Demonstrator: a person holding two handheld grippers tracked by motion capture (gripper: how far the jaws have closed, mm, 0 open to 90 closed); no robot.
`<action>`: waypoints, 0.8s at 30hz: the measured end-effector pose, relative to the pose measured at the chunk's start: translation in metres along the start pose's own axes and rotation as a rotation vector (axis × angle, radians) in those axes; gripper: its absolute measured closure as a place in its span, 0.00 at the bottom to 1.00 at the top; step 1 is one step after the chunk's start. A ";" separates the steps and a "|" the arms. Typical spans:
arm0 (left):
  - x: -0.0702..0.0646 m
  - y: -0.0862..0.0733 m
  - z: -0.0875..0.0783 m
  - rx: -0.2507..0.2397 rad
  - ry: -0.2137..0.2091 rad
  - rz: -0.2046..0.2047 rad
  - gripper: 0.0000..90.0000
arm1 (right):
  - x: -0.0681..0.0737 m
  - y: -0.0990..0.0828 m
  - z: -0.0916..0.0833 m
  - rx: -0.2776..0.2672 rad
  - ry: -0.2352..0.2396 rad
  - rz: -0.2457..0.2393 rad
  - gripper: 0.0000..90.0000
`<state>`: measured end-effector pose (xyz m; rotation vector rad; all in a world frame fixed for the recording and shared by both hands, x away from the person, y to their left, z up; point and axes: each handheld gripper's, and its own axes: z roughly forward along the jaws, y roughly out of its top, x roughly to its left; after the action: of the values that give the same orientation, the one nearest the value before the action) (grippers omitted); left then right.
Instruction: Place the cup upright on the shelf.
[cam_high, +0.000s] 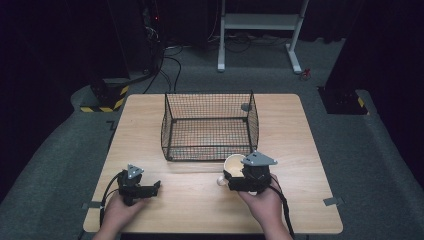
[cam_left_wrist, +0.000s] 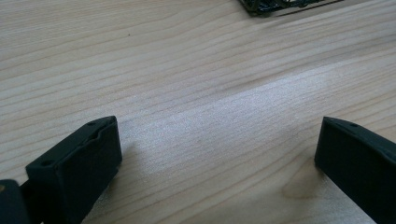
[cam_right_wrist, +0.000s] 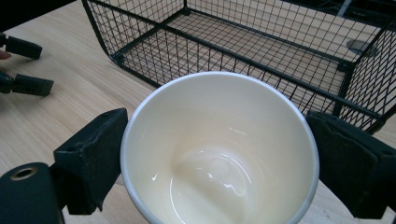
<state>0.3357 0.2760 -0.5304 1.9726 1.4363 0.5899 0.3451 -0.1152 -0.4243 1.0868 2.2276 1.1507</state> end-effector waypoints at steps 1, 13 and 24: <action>0.000 0.000 0.000 0.000 0.000 0.000 0.01 | 0.000 0.002 -0.001 -0.002 -0.001 0.002 0.10; 0.000 0.000 0.000 0.000 0.000 0.000 0.01 | -0.003 0.027 -0.011 -0.050 -0.020 -0.013 0.10; 0.000 0.000 0.000 0.000 0.000 0.000 0.01 | -0.006 0.046 -0.018 -0.078 -0.035 -0.022 0.10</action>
<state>0.3357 0.2759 -0.5304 1.9722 1.4365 0.5900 0.3579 -0.1122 -0.3769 1.0408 2.1437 1.1904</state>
